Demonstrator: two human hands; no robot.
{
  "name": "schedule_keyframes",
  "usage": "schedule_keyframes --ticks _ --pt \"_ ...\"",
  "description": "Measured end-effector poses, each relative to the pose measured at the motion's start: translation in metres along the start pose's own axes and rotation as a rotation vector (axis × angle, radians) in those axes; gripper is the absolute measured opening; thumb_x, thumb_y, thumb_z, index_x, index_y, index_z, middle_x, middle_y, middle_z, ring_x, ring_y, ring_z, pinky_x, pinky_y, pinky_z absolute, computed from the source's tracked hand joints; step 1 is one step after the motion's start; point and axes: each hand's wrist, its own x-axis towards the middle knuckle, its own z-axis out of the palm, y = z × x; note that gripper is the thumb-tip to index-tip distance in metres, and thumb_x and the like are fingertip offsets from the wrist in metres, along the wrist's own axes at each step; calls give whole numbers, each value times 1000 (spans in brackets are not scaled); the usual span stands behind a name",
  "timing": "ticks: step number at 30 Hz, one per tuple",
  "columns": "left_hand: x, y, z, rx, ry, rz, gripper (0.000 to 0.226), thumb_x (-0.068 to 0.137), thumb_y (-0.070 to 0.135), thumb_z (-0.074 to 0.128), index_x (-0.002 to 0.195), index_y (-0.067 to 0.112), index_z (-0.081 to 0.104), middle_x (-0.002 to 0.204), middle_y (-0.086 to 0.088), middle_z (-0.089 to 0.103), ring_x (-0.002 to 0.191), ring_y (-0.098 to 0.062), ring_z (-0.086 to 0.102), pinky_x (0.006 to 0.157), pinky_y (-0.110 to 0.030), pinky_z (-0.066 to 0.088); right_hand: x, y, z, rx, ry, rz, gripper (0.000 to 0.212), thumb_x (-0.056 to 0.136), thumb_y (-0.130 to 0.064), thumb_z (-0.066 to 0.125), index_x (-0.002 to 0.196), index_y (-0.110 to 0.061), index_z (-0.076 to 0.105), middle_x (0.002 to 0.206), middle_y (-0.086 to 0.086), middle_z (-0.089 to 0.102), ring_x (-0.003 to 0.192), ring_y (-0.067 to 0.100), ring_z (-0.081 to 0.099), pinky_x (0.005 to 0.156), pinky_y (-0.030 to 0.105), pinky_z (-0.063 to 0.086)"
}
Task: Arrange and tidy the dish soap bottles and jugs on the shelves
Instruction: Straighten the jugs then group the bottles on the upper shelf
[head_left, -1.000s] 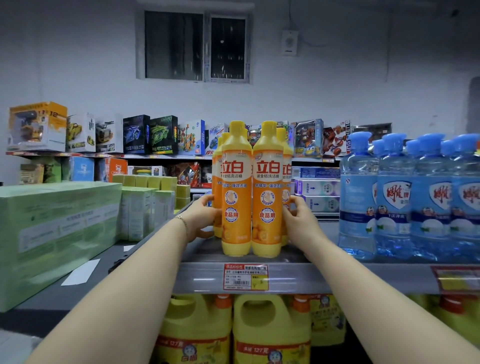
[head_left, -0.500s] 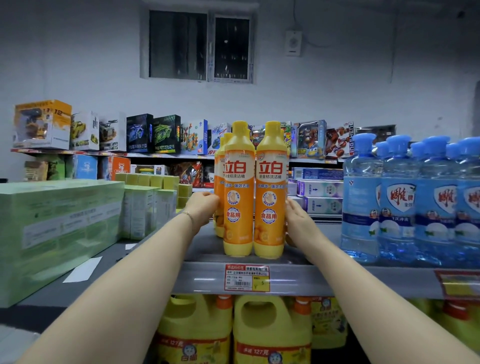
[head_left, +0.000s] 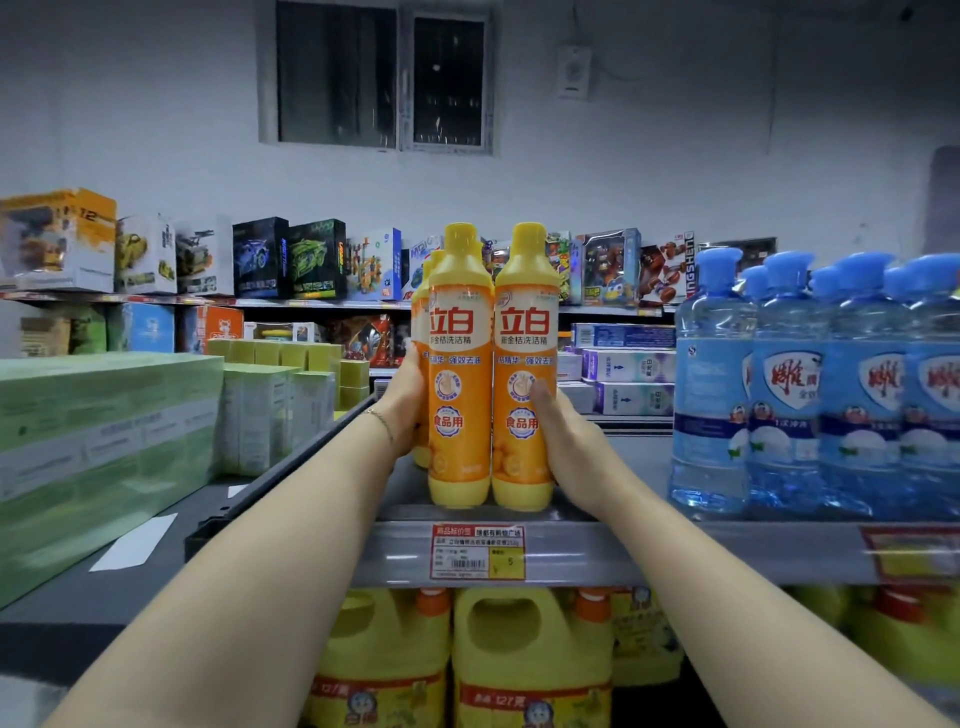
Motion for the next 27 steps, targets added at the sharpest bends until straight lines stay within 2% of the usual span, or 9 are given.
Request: schedule_keyframes --ticks 4,8,9,11,13,15,17,22,27 --pt "-7 3 0 62 -23 -21 59 97 61 21 91 21 64 85 -4 71 80 -19 65 65 -33 51 1 1 0 8 -3 -3 95 62 -92 35 142 -41 31 129 -12 59 116 13 59 98 45 49" --pt "-19 10 7 43 66 151 67 93 66 24 133 17 48 127 -11 60 108 -19 62 64 -28 51 2 1 -1 42 -4 6 95 61 -93 38 141 -41 34 128 -11 60 115 14 60 99 47 48" --pt "-28 12 8 14 64 188 66 93 66 25 131 18 50 123 -10 62 104 -15 65 62 -25 54 2 0 -1 45 -1 10 97 60 -93 38 140 -40 36 127 -11 60 115 14 60 99 47 48" --pt "-44 11 9 -48 36 289 50 101 50 23 111 16 57 91 1 67 68 -1 69 48 -15 52 0 -4 -1 63 2 14 98 57 -94 38 137 -38 40 126 -11 61 114 12 60 98 43 49" --pt "-65 8 15 -87 -47 336 43 103 42 22 113 17 55 83 7 63 53 5 65 43 -12 49 -2 -10 0 104 3 29 92 61 -92 37 135 -37 43 125 -10 61 115 13 59 95 39 49" --pt "-74 3 19 -130 -101 341 44 101 47 26 123 21 53 86 7 69 61 1 69 47 -17 53 -4 -18 1 130 -4 50 73 77 -80 28 135 -37 41 120 -12 60 112 11 58 90 33 49" --pt "-82 4 23 -181 -115 276 45 98 53 29 120 25 56 84 7 73 68 -8 72 51 -24 56 -4 -25 3 120 0 74 64 86 -72 18 136 -38 39 119 -12 58 109 10 56 96 38 46" --pt "-84 5 29 -224 -117 219 38 96 55 34 102 29 62 83 4 74 73 -15 72 59 -33 56 -1 -19 5 76 8 76 83 57 -97 25 122 -49 44 127 -6 60 118 21 57 103 52 42" --pt "-99 9 30 -230 -87 227 41 97 53 33 110 26 60 85 4 71 60 -8 71 44 -23 54 -5 -29 5 78 -16 87 66 85 -75 16 136 -40 38 132 -4 56 124 23 52 104 47 42"
